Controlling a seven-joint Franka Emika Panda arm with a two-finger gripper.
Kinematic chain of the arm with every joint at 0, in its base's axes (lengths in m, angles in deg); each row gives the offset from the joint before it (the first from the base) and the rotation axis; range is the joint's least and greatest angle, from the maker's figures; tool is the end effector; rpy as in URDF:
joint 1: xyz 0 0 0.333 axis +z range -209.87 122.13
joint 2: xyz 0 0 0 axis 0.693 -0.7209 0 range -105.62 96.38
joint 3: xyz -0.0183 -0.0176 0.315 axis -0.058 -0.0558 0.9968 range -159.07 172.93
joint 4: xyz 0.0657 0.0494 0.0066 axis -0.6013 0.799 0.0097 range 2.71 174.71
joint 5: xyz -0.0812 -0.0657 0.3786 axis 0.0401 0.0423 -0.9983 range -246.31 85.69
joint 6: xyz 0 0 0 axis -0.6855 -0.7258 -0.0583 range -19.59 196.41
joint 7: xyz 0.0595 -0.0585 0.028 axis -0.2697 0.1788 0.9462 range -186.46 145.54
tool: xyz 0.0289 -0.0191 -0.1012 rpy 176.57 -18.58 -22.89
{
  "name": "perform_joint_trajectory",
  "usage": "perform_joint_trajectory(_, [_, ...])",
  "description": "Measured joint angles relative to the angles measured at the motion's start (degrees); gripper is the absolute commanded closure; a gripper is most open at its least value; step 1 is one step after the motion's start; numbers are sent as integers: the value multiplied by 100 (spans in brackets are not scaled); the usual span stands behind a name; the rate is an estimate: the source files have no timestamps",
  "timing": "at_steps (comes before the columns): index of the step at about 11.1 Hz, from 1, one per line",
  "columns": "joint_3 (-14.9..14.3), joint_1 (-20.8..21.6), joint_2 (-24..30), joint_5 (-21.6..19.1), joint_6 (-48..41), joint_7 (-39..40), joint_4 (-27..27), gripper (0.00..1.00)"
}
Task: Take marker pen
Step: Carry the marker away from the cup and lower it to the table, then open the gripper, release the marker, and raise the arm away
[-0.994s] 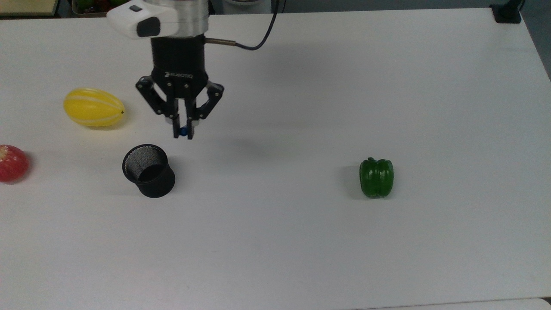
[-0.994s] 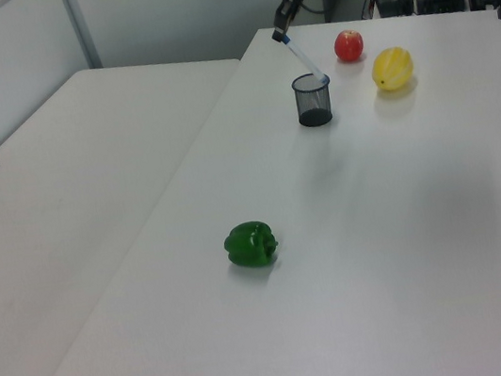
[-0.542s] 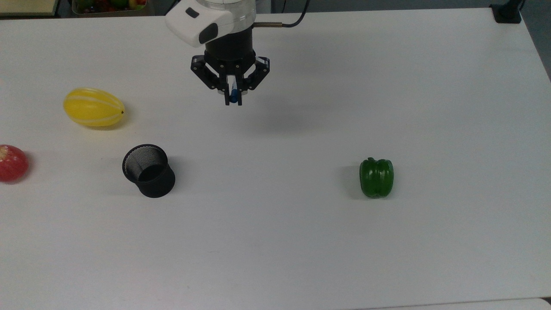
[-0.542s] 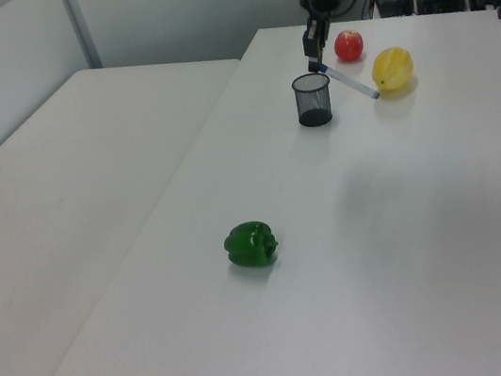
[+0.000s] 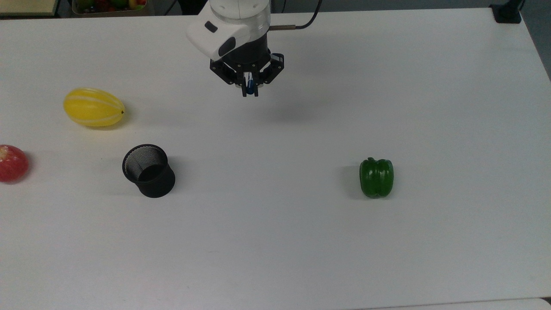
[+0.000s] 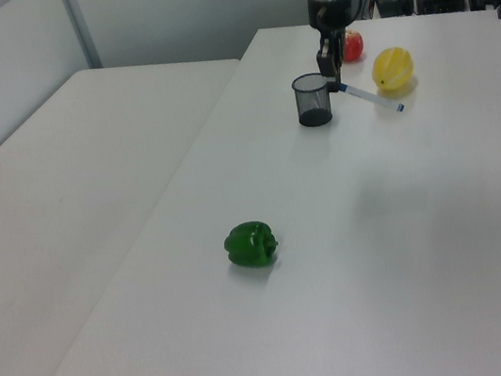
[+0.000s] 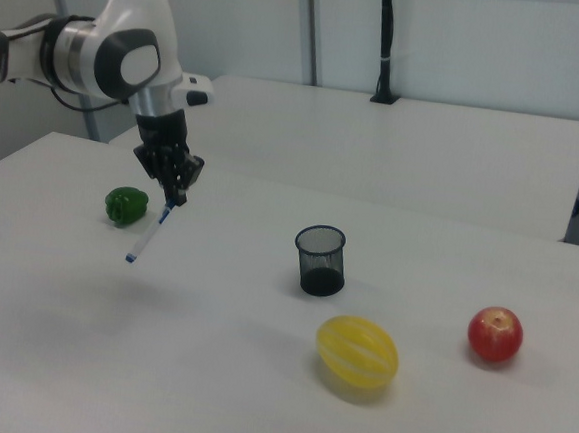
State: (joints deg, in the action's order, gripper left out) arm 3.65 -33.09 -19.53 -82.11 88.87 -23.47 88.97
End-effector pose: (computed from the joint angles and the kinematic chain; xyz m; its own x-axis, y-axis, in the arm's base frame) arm 0.6391 0.0902 0.4931 0.9967 0.0713 0.0395 0.0721 -0.9972 -0.0176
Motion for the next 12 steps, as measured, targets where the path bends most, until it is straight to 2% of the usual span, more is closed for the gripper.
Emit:
perform_joint_trajectory(2, [37,2,-287,0,205,0,178,97])
perform_joint_trajectory(6, [135,6,-746,0,559,-5,208,92])
perform_joint_trajectory(7, [136,6,-762,0,581,-5,208,84])
perform_joint_trajectory(8, [137,6,-769,0,585,-5,207,44])
perform_joint_trajectory(9, [138,6,-769,0,585,-5,207,0])
perform_joint_trajectory(12, [138,6,-769,0,585,-8,204,0])
